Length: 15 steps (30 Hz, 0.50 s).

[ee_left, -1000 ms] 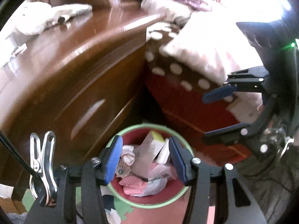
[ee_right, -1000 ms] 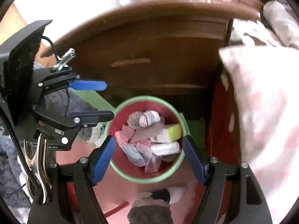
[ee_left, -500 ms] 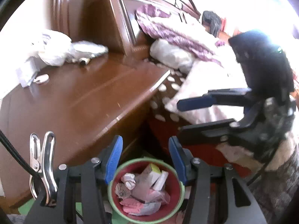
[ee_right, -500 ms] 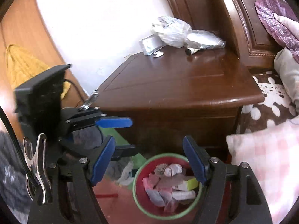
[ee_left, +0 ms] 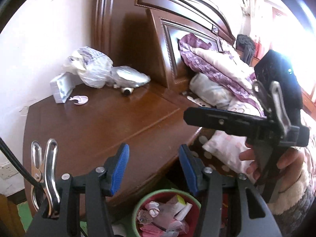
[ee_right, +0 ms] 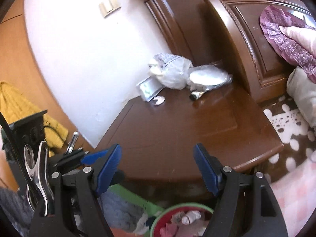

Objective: Collect trash
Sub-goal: 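Raise both open grippers from the bin back toward the nightstand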

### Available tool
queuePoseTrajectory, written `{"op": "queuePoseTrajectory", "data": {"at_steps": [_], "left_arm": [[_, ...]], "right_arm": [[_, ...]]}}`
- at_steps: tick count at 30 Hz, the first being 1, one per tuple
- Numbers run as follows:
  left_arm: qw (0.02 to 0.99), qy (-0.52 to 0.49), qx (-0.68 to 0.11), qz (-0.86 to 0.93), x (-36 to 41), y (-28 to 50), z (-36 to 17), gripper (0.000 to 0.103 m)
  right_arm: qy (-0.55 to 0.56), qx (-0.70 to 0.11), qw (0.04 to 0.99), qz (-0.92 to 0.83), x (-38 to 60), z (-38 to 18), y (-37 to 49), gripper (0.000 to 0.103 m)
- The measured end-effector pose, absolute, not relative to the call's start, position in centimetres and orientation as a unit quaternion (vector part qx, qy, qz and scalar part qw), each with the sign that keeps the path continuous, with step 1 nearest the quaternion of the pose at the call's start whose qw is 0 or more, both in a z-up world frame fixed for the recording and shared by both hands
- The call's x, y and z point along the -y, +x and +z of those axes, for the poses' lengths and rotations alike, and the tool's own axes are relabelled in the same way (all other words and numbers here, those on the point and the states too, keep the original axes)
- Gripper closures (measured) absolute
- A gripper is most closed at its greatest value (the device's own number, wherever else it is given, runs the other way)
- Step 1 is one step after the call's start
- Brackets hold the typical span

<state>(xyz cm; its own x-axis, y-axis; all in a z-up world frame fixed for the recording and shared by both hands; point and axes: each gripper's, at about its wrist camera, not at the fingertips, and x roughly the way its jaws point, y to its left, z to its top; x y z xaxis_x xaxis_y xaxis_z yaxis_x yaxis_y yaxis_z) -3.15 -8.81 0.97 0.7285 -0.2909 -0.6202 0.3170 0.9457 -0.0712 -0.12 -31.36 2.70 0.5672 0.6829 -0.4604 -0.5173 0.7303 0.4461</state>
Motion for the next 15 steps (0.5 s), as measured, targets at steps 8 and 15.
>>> {"op": "queuePoseTrajectory", "data": {"at_steps": [8, 15], "left_arm": [[0.944, 0.012, -0.305, -0.125, 6.0, -2.2, 2.0, 0.047], [0.951, -0.012, -0.297, -0.085, 2.2, 0.3, 2.9, 0.046]], "right_arm": [[0.154, -0.314, 0.883, 0.313, 30.4, 2.5, 1.9, 0.025], [0.114, -0.308, 0.895, 0.303, 28.3, 2.3, 3.3, 0.025]]}}
